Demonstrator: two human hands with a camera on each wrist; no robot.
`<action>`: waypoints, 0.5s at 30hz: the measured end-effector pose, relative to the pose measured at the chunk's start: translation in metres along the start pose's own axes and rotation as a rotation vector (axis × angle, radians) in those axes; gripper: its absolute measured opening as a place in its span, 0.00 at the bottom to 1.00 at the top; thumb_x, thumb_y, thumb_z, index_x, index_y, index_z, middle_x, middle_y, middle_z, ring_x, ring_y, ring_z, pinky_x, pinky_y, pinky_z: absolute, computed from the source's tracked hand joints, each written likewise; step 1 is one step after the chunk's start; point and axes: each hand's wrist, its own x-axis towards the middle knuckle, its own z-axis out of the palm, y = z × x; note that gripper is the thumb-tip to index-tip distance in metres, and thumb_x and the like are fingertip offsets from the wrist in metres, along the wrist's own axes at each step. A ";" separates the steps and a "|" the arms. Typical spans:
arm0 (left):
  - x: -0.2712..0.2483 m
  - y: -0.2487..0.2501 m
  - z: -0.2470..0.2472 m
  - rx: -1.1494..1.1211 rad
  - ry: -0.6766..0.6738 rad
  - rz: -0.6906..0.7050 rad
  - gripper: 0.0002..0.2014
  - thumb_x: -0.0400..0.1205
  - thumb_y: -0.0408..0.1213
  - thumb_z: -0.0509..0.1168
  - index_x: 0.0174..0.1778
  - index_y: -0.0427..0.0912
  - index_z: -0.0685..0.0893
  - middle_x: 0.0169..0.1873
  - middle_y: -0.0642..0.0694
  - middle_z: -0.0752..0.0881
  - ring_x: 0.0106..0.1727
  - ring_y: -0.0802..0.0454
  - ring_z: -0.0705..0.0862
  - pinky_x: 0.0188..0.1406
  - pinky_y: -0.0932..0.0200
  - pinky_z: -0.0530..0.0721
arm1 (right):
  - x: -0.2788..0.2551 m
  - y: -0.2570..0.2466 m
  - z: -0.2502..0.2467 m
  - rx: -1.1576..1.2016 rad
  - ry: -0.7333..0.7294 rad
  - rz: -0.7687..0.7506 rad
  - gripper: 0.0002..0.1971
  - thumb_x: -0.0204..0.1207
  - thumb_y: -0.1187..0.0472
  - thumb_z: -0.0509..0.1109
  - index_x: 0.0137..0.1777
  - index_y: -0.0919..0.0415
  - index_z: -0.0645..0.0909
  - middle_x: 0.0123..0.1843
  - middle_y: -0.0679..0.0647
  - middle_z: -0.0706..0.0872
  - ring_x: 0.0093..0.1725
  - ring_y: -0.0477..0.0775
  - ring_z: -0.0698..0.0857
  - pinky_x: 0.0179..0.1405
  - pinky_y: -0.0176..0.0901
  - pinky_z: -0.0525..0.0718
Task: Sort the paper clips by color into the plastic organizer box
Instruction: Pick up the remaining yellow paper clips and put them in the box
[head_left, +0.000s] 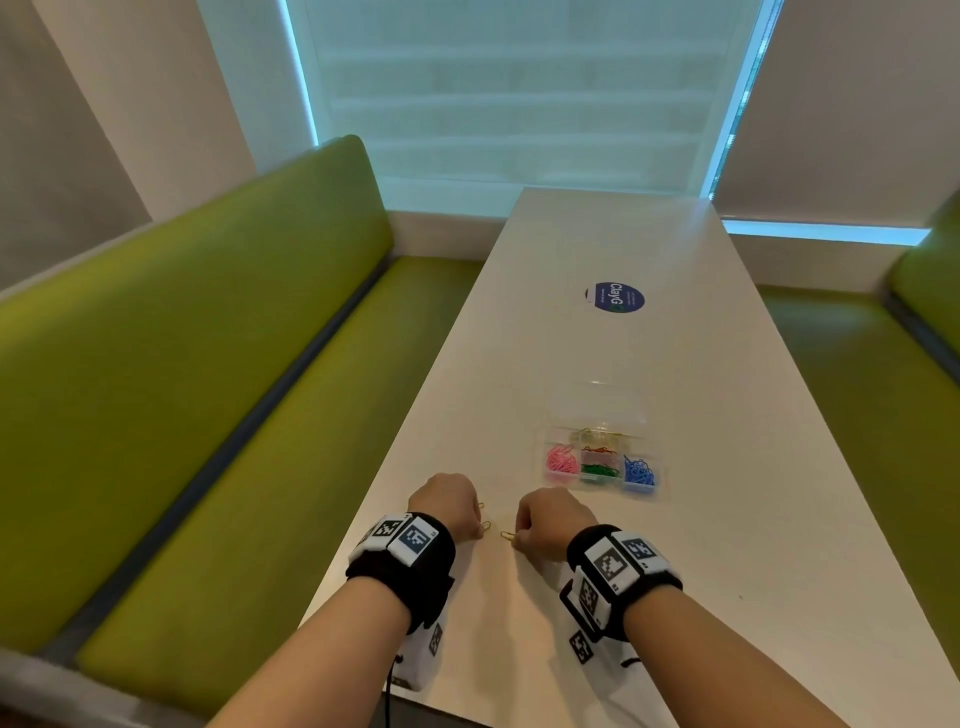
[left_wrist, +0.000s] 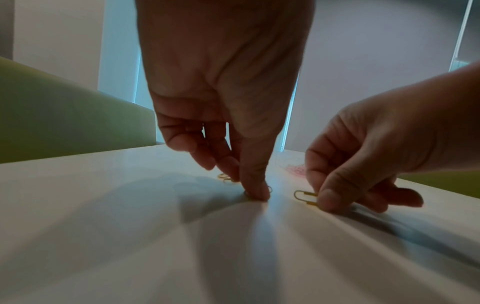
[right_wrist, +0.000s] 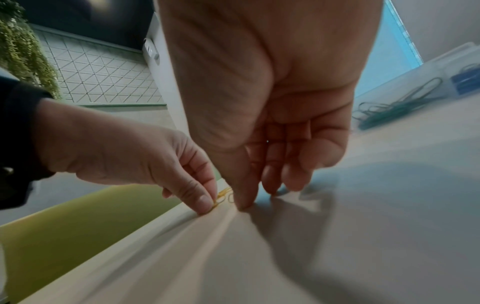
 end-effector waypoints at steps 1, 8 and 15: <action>0.000 0.001 0.000 0.010 -0.004 -0.002 0.10 0.75 0.40 0.73 0.51 0.44 0.90 0.53 0.46 0.89 0.56 0.48 0.86 0.54 0.56 0.84 | 0.000 0.002 0.000 0.004 0.001 0.000 0.08 0.75 0.57 0.71 0.51 0.57 0.85 0.55 0.53 0.87 0.56 0.53 0.84 0.56 0.44 0.84; 0.002 0.014 -0.005 0.076 -0.023 0.003 0.11 0.77 0.39 0.67 0.53 0.42 0.87 0.53 0.46 0.88 0.54 0.47 0.87 0.53 0.56 0.85 | -0.002 0.020 -0.013 0.029 -0.008 -0.010 0.03 0.72 0.60 0.72 0.42 0.59 0.86 0.42 0.49 0.84 0.44 0.47 0.81 0.52 0.41 0.86; 0.015 0.044 -0.021 -0.088 0.183 0.122 0.09 0.79 0.38 0.64 0.50 0.44 0.87 0.53 0.48 0.88 0.57 0.48 0.85 0.51 0.59 0.80 | 0.005 0.044 -0.066 0.101 0.213 -0.004 0.11 0.72 0.62 0.71 0.30 0.53 0.77 0.36 0.47 0.81 0.42 0.46 0.79 0.42 0.36 0.77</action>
